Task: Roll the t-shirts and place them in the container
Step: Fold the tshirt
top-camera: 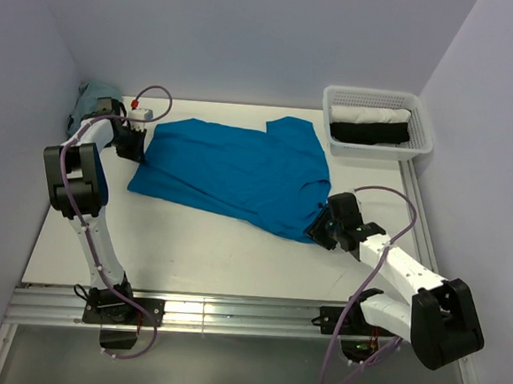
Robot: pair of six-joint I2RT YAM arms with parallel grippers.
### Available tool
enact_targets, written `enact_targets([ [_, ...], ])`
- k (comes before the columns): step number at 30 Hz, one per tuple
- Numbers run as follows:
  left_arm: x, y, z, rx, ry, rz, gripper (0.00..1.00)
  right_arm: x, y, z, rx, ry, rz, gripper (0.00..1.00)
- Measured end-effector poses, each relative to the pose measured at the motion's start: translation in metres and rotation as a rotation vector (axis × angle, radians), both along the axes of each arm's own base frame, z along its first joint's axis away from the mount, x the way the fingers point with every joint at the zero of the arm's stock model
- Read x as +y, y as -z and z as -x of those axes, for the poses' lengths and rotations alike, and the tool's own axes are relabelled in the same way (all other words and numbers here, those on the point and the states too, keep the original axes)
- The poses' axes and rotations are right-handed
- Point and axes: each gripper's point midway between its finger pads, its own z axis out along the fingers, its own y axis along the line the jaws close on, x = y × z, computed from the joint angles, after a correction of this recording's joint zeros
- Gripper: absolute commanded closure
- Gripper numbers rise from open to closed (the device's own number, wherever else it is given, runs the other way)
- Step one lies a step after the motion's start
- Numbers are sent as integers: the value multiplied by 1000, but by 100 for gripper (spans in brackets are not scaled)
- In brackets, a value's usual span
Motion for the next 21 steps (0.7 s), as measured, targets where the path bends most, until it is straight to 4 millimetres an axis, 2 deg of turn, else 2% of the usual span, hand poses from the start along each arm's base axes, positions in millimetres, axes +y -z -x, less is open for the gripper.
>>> enact_targets([
  [4,-1,0,0,1,3,0,100,0,1,-1,1,9,0,56],
  [7,-2,-2,-1,-1,6,-1,100,-1,1,-3,-4,13,2,65],
  [10,-3,-3,-2,-5,10,-2,100,-1,1,-3,-4,17,5,78],
  [11,-3,-3,-2,-5,11,-3,100,-1,2,-4,-4,18,5,93],
  [12,-3,-3,-2,-6,11,-3,100,-2,3,-4,-3,15,9,97],
  [16,-3,-3,-2,-4,13,-4,100,-3,2,-5,1,25,11,100],
  [21,-2,-3,-2,-4,13,-7,100,-7,-16,-20,-42,48,15,100],
])
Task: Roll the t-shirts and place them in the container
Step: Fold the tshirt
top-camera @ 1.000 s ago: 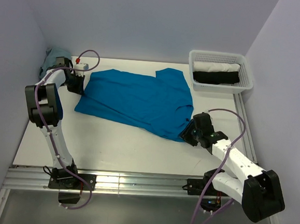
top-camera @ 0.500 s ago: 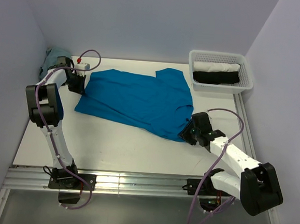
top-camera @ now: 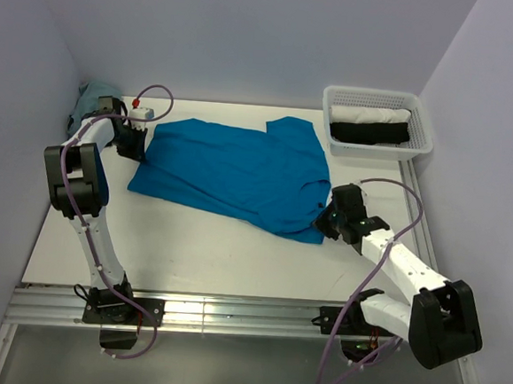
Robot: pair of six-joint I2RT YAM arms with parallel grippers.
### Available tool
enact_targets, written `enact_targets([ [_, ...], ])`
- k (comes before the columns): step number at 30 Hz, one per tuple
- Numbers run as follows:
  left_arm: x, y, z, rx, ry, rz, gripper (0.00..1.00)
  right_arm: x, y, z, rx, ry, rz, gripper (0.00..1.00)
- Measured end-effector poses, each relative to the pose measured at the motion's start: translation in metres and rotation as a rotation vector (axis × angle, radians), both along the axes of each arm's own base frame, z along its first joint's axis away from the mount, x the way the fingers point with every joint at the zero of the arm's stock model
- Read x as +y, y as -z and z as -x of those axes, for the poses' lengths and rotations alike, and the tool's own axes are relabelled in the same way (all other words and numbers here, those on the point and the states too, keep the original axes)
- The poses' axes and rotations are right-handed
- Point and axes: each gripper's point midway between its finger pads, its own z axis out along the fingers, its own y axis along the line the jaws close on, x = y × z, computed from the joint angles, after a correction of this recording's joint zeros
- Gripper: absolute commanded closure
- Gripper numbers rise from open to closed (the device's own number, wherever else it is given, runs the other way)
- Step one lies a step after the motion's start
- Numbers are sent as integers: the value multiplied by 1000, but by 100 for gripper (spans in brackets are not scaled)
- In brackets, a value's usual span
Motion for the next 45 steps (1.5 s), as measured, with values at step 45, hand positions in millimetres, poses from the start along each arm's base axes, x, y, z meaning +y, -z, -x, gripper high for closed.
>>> enact_targets([
  [45,-5,-18,-38,-137,-59,1,100,-45,-31,-168,-40,109,98,100],
])
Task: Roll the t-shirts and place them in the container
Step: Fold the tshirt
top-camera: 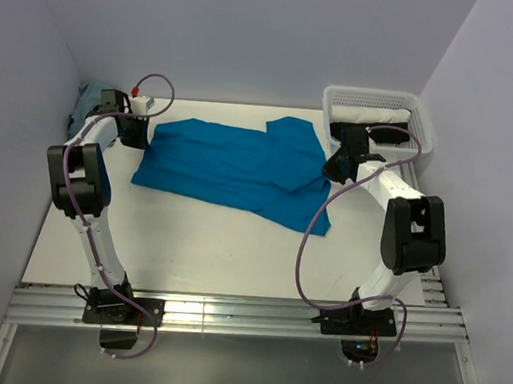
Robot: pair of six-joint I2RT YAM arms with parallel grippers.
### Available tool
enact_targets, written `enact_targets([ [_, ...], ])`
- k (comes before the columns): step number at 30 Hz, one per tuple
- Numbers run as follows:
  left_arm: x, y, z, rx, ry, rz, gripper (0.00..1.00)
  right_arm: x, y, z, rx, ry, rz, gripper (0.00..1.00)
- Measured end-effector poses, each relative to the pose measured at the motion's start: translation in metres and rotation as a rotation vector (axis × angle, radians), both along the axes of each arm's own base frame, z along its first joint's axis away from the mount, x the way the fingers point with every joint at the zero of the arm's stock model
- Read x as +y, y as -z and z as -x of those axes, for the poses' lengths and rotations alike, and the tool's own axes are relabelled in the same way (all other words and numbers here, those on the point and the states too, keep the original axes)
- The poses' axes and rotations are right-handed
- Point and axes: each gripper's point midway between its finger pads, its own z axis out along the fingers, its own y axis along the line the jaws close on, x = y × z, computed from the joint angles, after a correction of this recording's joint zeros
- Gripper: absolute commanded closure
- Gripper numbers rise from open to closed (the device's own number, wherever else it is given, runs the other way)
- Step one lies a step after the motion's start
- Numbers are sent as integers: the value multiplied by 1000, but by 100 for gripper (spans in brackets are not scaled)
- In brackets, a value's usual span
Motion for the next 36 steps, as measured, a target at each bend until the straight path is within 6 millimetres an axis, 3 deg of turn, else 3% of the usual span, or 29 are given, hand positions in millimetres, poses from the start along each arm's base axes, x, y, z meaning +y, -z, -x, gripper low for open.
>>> enact_targets([
  [8,-1,2,-18,-21,-23,-2,100,-1,11,-3,26,2,10,100],
  [10,-1,8,-19,-12,-29,-6,92,-1,13,-6,27,3,10,100],
  [11,-1,11,-19,-8,-29,-7,88,-1,14,-7,29,2,10,96],
  [12,-1,15,-18,-1,-32,-10,77,-1,16,-7,34,3,10,90],
  [13,-1,18,-18,5,-32,-10,71,-1,17,-8,37,3,9,81],
  [14,0,19,-19,7,-35,-11,66,-1,20,-9,43,5,7,66],
  [17,0,20,-19,9,-45,-11,52,-2,24,-10,51,5,5,53],
  [21,1,16,-23,-14,-52,-10,42,-1,22,-13,34,4,1,50],
  [24,4,9,-22,-24,-56,-10,42,-1,18,-13,21,2,-2,50],
  [26,6,-1,-19,-33,-50,-5,42,0,14,-5,9,-1,-6,50],
  [31,30,-26,13,-21,12,-11,41,-1,8,53,-13,-1,-23,50],
  [36,51,-14,61,82,92,24,39,-2,23,111,-1,1,-38,43],
])
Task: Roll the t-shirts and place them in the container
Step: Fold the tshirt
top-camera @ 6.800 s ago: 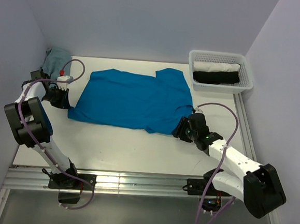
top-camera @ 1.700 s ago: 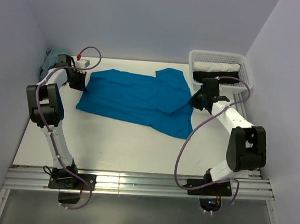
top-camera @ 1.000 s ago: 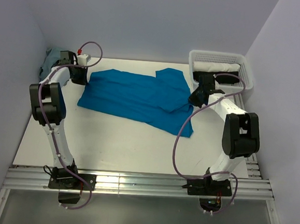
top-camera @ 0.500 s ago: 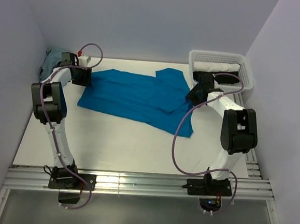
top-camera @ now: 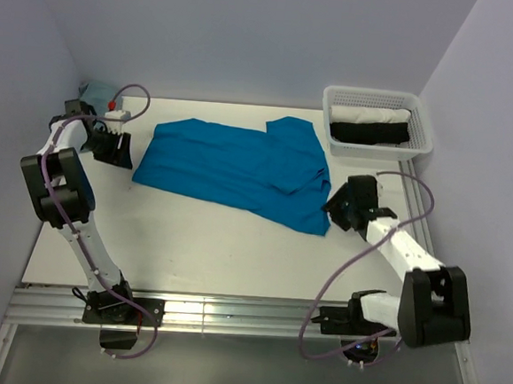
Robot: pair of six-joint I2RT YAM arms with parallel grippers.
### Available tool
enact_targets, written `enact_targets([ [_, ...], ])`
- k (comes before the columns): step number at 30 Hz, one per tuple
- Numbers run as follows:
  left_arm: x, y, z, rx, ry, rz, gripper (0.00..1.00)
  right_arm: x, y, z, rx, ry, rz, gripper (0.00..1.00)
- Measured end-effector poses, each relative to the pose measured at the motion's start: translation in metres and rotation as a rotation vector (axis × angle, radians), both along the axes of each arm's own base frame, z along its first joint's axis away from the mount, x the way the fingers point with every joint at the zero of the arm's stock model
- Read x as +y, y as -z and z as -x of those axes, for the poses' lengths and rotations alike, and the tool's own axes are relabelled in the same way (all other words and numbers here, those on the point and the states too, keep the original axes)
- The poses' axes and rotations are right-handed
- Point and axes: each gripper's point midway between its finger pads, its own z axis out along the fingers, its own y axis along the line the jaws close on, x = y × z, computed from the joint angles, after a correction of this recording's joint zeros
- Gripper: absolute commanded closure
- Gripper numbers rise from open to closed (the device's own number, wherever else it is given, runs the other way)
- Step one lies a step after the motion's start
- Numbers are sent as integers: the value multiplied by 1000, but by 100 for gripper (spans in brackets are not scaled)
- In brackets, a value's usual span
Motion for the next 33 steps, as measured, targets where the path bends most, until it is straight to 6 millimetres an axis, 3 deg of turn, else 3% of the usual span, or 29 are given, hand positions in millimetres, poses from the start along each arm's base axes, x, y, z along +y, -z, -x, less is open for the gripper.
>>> enact_targets([
  [3,-2,17,30,86,34,45,37,-1,5,28,-12,13,-22,36],
  [6,-16,28,44,139,65,105,28,0,6,43,-43,20,-53,32],
  [11,-32,42,45,159,62,193,28,3,25,58,-21,30,-91,31],
  [16,-38,42,36,133,12,245,31,9,39,62,1,37,-134,32],
  [18,-38,42,33,122,-9,252,35,11,39,58,-12,36,-148,34],
  [22,-37,44,27,108,-47,259,47,14,42,52,-14,42,-165,53],
  [25,-35,46,24,104,-72,251,64,14,47,52,1,45,-165,81],
  [29,-33,51,25,115,-95,239,100,13,49,52,20,47,-153,89],
  [33,-32,52,30,118,-88,218,100,5,36,46,27,43,-87,92],
])
